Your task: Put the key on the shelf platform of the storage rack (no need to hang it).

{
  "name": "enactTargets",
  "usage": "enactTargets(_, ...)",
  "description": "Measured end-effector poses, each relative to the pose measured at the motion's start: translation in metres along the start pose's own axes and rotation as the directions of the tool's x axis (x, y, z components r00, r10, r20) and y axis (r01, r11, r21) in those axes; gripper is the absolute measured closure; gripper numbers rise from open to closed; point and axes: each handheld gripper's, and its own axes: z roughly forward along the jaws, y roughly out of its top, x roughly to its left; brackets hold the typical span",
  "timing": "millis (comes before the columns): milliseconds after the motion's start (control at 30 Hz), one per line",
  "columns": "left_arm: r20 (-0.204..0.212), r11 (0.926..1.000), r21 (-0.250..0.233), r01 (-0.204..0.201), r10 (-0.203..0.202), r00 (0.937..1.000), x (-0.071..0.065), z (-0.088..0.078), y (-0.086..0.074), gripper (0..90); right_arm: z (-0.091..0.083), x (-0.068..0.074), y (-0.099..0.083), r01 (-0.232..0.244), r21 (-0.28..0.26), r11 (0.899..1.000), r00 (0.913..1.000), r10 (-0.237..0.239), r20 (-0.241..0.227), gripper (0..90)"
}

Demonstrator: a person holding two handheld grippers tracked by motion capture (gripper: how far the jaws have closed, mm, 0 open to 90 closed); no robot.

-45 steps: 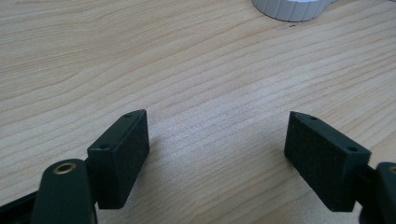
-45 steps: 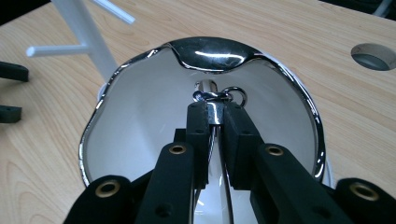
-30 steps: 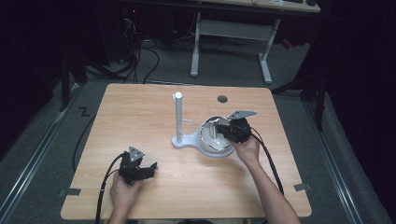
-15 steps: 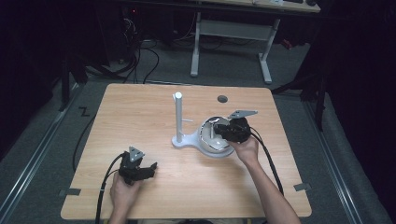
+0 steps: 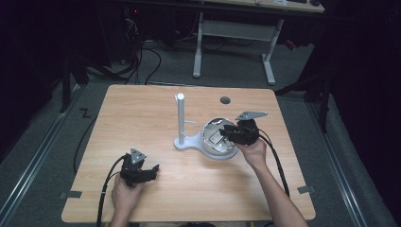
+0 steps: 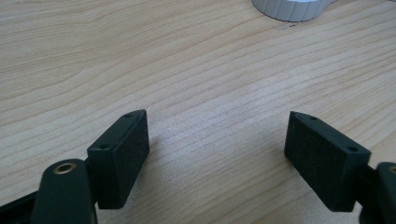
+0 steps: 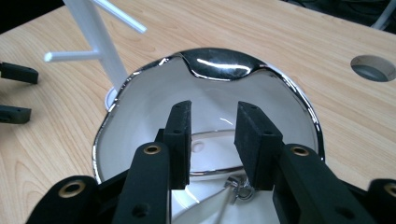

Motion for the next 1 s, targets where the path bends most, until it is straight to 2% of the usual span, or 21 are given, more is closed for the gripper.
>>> enactTargets(133, 0.0, 1.0, 0.0, 0.0, 0.0, 1.0, 0.0, 0.0, 0.0, 22.5, -0.007, 0.0, 0.0, -0.011, -0.013, 1.0, 0.9999, 0.011, 0.004, 65.0)
enactTargets(300, 0.0, 1.0, 0.0, -0.001, 0.001, 1.0, 0.0, 0.0, 0.0, 22.5, -0.019, -0.003, -0.003, -0.015, -0.027, 1.0, 0.9994, 0.016, 0.031, 61.1)
enactTargets(567, 0.0, 1.0, 0.0, 0.0, 0.0, 1.0, 0.0, 0.0, 0.0, 22.5, -0.038, -0.014, -0.011, -0.072, -0.078, 0.994, 0.9943, 0.078, 0.073, 59.0)
enactTargets(733, 0.0, 1.0, 0.0, 0.0, 0.0, 1.0, 0.0, 0.0, 0.0, 22.5, -0.044, -0.019, -0.017, -0.088, -0.058, 0.994, 0.9915, 0.093, 0.091, 59.0)
enactTargets(867, 0.0, 1.0, 0.001, -0.001, 0.001, 1.0, 0.0, 0.0, 0.0, 22.5, -0.054, -0.024, -0.024, -0.114, -0.084, 0.99, 0.9877, 0.122, 0.098, 58.7)
enactTargets(1000, 0.0, 1.0, 0.001, -0.001, 0.001, 1.0, 0.0, 0.0, 0.0, 22.5, -0.063, -0.029, -0.031, -0.134, -0.083, 0.988, 0.983, 0.143, 0.115, 58.5)
